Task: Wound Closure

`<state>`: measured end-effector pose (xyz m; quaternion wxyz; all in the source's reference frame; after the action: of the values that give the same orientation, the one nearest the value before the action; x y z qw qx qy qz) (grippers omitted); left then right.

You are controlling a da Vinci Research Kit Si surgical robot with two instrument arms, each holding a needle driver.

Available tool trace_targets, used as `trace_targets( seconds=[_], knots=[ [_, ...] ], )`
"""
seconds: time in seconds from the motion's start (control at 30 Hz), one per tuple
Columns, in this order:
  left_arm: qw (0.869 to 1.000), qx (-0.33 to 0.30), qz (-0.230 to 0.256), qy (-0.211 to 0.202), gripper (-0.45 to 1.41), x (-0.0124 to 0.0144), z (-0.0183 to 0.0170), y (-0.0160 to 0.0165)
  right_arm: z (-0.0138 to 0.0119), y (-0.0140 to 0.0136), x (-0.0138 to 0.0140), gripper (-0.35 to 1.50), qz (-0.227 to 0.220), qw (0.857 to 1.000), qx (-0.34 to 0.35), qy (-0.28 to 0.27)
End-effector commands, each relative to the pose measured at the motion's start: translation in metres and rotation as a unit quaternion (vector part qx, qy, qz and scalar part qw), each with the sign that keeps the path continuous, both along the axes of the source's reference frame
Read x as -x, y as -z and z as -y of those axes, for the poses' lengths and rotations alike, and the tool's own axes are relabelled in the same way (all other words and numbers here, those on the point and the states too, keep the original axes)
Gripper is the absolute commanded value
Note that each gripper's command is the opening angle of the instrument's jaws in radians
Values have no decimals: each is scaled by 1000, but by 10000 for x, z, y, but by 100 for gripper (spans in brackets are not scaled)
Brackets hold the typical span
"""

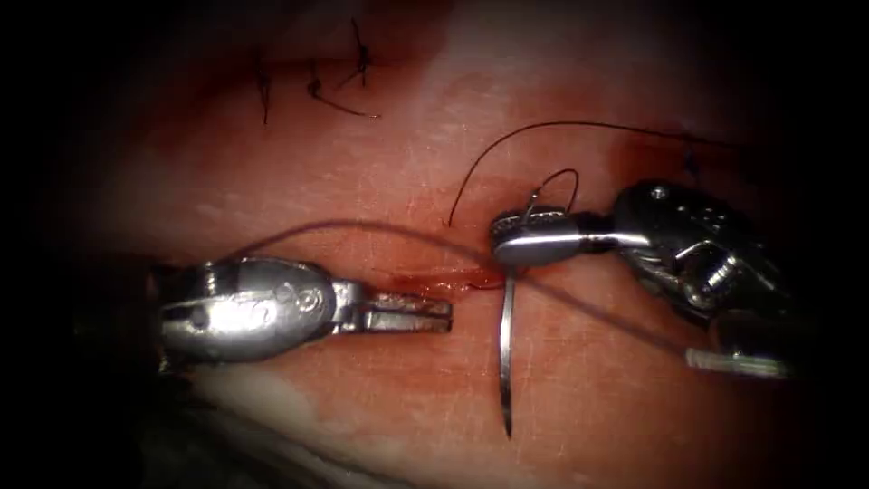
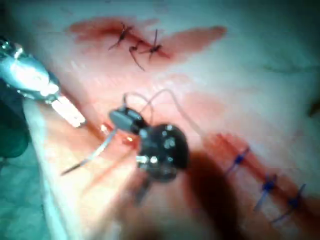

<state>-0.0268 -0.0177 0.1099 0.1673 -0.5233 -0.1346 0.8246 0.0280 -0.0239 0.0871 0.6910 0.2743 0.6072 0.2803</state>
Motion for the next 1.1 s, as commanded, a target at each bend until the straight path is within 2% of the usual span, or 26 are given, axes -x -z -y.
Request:
trace_targets(
  seconds=[0.03,0.13,0.2,0.27,0.33,0.43,0.5,0.6,0.73,1.1],
  knots=[
    [1000,0,0,-2,-16,6,5,-7,5,-9,-5,-35,0,1000,11,2],
    [999,-14,-30,-4,-21,0,10,-32,6,-9,-6,-35,-2,999,50,6],
    [999,-10,-46,-2,-33,-4,19,-64,9,-10,-8,-35,3,998,66,11],
    [999,-7,-48,-1,-38,-4,19,-72,10,-10,-11,-35,2,996,90,13],
    [999,-6,-49,-1,-40,-4,18,-74,10,-10,-12,-35,1,995,102,14],
    [999,-8,-50,3,-40,-2,12,-72,8,-11,-17,-35,-2,987,160,18],
    [999,-8,-51,4,-40,-1,12,-73,8,-11,-18,-35,-4,986,168,19],
    [999,-9,-48,-1,-35,2,11,-79,4,-9,-19,-35,4,980,200,10],
    [999,-10,-50,2,-38,3,7,-85,0,-10,-20,-35,25,972,234,-10],
    [998,-25,-58,2,-35,4,5,-104,-2,-11,-21,-35,44,959,278,-25]
  ],
)
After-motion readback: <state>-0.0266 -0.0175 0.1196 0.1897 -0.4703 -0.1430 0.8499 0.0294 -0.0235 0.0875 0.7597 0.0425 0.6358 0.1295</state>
